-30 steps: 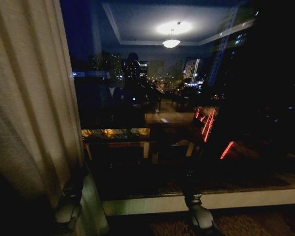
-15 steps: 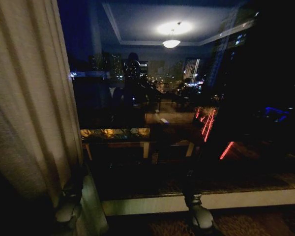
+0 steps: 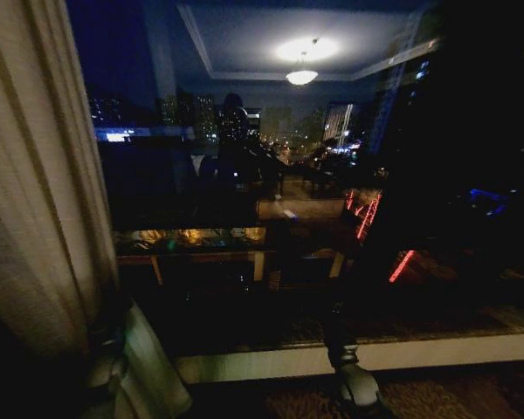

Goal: Open the curtains by pulling them apart, changing their state from closed to fully open.

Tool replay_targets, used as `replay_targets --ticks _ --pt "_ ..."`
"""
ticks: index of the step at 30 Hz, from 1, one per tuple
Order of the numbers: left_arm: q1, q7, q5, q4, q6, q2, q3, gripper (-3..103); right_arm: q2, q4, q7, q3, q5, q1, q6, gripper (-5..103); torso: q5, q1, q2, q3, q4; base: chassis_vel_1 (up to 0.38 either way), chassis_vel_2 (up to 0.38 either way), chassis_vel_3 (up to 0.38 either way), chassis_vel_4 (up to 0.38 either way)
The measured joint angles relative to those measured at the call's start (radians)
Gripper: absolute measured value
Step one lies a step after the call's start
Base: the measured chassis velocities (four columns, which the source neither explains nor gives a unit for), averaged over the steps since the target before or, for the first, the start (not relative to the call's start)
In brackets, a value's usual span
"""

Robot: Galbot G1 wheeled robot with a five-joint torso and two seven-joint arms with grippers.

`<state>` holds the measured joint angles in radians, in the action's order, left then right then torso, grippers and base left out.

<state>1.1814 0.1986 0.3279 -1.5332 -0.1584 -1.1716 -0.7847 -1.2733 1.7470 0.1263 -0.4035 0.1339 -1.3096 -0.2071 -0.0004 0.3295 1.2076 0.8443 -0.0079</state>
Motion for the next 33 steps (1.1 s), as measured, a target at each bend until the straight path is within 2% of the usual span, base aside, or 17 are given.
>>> replay_targets --ticks 7,16,28,33 --pt "-0.045 0.007 0.043 0.106 -0.004 0.075 -0.074 0 0.0 0.0 0.0 0.0 0.0 0.0 0.0 100 0.0001 0.0 0.0 0.0 0.0 0.0 0.0 0.0 0.0" --pt "-0.176 0.015 0.052 0.362 -0.029 0.199 -0.169 0 0.0 0.0 0.0 0.0 0.0 0.0 0.0 100 0.0001 0.0 0.0 0.0 0.0 0.0 0.0 0.0 0.0" --pt "-0.175 0.015 0.047 0.376 -0.038 0.201 -0.16 0 0.0 0.0 0.0 0.0 0.0 0.0 0.0 100 0.0003 0.0 0.0 0.0 -0.0001 0.0 0.0 0.0 0.0" --pt "-0.11 0.033 0.006 0.293 -0.043 0.138 -0.14 0 0.0 0.0 0.0 0.0 0.0 0.0 0.0 100 0.0006 0.0 0.0 0.0 -0.0001 0.0 0.0 0.0 0.0"
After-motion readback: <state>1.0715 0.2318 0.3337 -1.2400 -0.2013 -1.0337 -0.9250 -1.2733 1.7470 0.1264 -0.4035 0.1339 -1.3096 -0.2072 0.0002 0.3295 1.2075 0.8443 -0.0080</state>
